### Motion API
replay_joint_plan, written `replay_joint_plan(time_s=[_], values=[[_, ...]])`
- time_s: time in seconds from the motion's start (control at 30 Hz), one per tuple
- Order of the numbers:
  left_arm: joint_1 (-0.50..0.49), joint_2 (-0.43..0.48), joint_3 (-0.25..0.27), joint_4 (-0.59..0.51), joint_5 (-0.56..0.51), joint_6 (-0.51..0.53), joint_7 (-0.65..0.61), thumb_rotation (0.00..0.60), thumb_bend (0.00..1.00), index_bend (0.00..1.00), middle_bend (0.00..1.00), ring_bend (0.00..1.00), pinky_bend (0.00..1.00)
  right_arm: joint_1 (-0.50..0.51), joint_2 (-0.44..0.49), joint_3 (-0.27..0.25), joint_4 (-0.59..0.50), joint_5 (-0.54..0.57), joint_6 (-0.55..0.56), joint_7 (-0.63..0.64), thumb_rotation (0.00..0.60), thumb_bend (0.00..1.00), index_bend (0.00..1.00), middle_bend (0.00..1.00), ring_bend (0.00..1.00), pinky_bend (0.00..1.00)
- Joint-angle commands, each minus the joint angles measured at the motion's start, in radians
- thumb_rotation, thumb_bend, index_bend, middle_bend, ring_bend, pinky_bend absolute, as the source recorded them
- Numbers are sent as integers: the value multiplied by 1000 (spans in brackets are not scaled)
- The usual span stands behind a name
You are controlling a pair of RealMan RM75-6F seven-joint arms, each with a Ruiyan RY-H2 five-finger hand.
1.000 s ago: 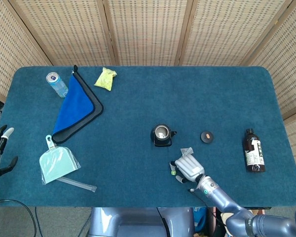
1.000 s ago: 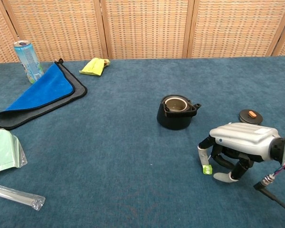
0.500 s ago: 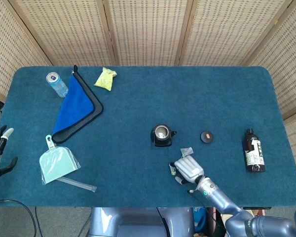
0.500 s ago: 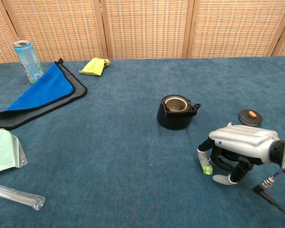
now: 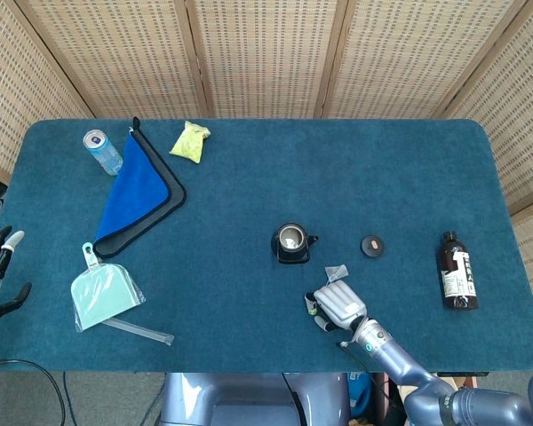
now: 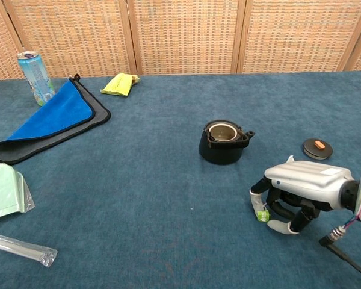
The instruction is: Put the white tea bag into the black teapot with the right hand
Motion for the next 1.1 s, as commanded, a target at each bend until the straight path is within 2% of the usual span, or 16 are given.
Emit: replay_joint_plan(time_s=[0.03, 0.77, 1.0, 1.1], values=[[0, 0, 0, 1, 0, 0, 0, 600, 384, 20, 0, 0, 0, 0, -1, 0, 0, 0, 0, 0, 600, 572, 550, 869, 916, 944], [5, -2, 2, 4, 0, 4, -4, 600, 386, 20, 0, 0, 0, -8, 2, -3, -10, -1, 11, 1, 600, 577, 618, 874, 916, 944], [6, -2, 2, 4, 1, 5, -4, 600, 384, 20, 0, 0, 0, -6, 28, 8, -36, -14, 27, 2, 600, 578, 620, 875, 916, 944], [4, -2, 2, 2, 3, 4, -3, 600, 385, 20, 0, 0, 0, 3, 60, 29, -69, -27, 41, 4, 600, 579, 620, 875, 916, 944]])
